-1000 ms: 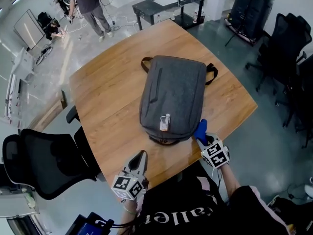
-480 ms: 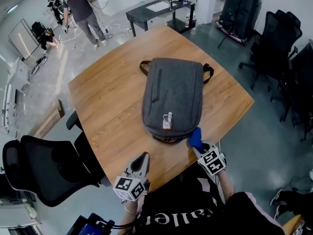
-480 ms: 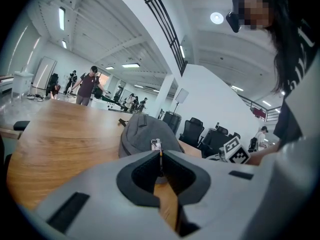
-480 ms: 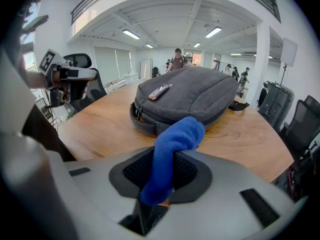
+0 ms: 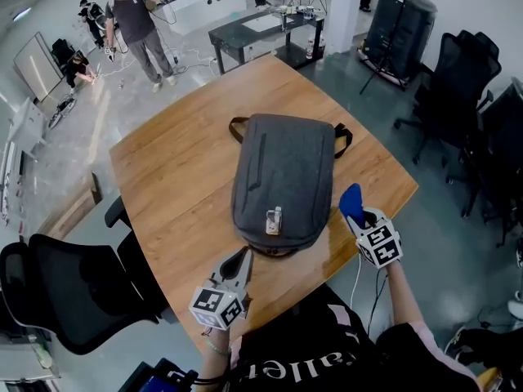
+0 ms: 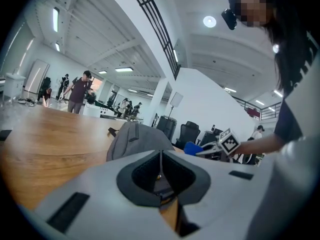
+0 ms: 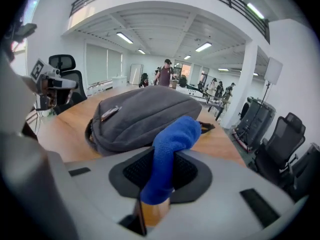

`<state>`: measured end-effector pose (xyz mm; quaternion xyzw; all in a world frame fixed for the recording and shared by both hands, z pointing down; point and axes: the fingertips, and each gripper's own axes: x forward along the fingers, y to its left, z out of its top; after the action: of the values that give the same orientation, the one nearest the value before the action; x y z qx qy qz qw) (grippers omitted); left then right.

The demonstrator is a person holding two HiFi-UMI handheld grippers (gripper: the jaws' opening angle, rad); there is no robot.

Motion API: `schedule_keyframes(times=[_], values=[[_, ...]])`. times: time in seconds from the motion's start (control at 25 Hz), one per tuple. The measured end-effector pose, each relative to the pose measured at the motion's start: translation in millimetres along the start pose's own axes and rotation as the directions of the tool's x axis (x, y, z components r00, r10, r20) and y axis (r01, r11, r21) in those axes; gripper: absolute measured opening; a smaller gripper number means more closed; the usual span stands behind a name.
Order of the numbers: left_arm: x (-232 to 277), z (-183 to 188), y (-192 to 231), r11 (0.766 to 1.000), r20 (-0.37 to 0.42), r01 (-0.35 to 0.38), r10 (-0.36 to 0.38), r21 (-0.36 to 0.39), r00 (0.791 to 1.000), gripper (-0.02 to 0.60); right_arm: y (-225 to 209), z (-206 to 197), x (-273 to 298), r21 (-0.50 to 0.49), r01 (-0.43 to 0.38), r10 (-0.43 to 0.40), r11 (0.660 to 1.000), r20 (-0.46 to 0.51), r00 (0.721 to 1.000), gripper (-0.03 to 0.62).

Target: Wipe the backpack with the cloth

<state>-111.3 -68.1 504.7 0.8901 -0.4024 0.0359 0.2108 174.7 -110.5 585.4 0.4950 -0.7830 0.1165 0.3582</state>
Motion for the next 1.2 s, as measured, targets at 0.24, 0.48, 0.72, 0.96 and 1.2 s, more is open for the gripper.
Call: schedule_keyframes(times=[0.24, 0.48, 0.72, 0.96, 1.2], values=[[41, -4, -7, 1.0, 0.028, -0.002, 0.002, -0.019, 1.0, 0.002, -77, 58, 39, -0.153, -0.006, 0.014, 0.988, 0.051, 0.999, 0.086], [67, -8, -23, 0.998, 0.007, -0.036, 0.036, -0.042, 0.999, 0.002, -137, 114, 84, -0.309, -0.015, 0.037, 0.951, 0.064, 0.997, 0.086], [79, -12, -26, 0.993, -0.008, -0.101, 0.101, -0.064, 0.995, 0.002, -168, 145, 130, -0.431, -0.036, 0.056, 0.901, 0.034, 0.998, 0.086], [77, -16, -21, 0.985, -0.008, -0.152, 0.151, -0.08, 0.988, 0.002, -129, 133, 128, -0.474, -0.101, 0.137, 0.875, 0.041, 0.99, 0.086], [65, -22, -26, 0.988, -0.018, -0.135, 0.134, -0.076, 0.991, 0.002, -67, 98, 90, -0.464, -0.149, 0.204, 0.873, 0.069, 0.977, 0.086]])
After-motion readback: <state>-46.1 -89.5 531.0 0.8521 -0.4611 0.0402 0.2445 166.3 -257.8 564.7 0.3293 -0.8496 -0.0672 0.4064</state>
